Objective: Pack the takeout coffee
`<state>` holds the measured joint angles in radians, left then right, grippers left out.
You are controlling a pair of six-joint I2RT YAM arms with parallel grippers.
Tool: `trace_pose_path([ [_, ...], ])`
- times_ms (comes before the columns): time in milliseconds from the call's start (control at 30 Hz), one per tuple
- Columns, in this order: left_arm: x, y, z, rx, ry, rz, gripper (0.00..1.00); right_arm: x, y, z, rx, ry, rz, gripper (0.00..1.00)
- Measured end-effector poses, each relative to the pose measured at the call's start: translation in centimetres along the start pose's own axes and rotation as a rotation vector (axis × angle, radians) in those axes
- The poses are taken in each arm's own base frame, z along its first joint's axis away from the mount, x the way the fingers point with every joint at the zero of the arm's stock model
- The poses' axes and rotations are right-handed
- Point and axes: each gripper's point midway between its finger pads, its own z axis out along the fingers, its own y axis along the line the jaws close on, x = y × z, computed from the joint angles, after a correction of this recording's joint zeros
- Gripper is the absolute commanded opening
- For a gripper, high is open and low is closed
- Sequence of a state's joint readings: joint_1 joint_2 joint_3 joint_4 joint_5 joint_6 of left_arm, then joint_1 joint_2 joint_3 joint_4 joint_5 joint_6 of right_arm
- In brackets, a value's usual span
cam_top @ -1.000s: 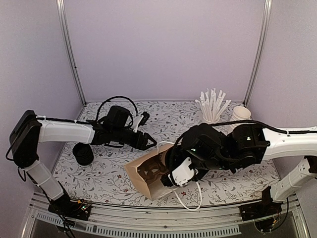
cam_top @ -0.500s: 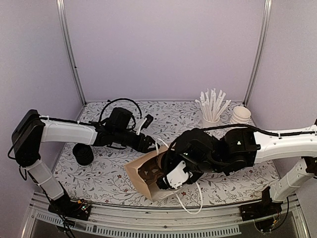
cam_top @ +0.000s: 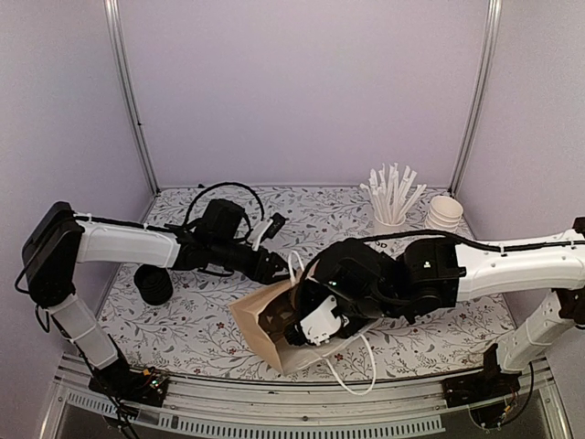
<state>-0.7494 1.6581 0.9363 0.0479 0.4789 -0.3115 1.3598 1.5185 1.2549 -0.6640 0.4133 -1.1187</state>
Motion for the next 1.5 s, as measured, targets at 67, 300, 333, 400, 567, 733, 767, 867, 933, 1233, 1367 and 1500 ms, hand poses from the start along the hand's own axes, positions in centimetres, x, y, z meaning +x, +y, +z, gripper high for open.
trace_pose_path([
  [67,0.2,0.0,0.1,0.007,0.007,0.003,0.61,0.0,0.1,0.4,-0.004,0.005,0.002,0.28],
  [300,0.6,0.0,0.5,0.015,0.021,0.010,0.60,0.2,0.0,1.6,0.000,0.036,0.005,0.28],
  [333,0.6,0.0,0.5,0.017,0.022,0.012,0.60,0.3,0.0,1.8,0.001,0.041,0.006,0.28],
  [400,0.7,0.0,0.5,0.021,0.023,0.015,0.60,0.4,0.0,2.1,0.000,0.051,0.006,0.28],
  [567,0.9,0.0,0.7,0.027,0.031,0.020,0.60,1.0,0.1,2.7,-0.002,0.075,0.010,0.28],
  [733,0.8,0.0,0.7,0.030,0.032,0.025,0.60,1.2,0.0,3.2,-0.004,0.086,0.016,0.28],
  [767,0.8,0.0,0.8,0.030,0.034,0.025,0.60,1.3,0.0,3.3,-0.004,0.087,0.016,0.28],
  [867,0.8,0.1,0.8,0.030,0.034,0.023,0.60,1.4,0.0,3.5,-0.005,0.090,0.020,0.28],
  [933,0.7,0.2,0.8,0.029,0.033,0.023,0.60,1.4,-0.1,3.7,-0.006,0.091,0.024,0.28],
  [1233,0.4,1.3,0.3,0.013,0.025,0.006,0.62,1.6,-1.0,4.4,-0.018,0.085,0.048,0.28],
  [1367,0.3,2.3,-0.7,-0.006,0.013,-0.015,0.62,1.8,-1.9,4.8,-0.043,0.079,0.084,0.28],
  [1500,-0.3,3.6,-3.2,-0.042,-0.024,-0.041,0.63,2.2,-3.0,5.4,-0.086,0.074,0.138,0.28],
])
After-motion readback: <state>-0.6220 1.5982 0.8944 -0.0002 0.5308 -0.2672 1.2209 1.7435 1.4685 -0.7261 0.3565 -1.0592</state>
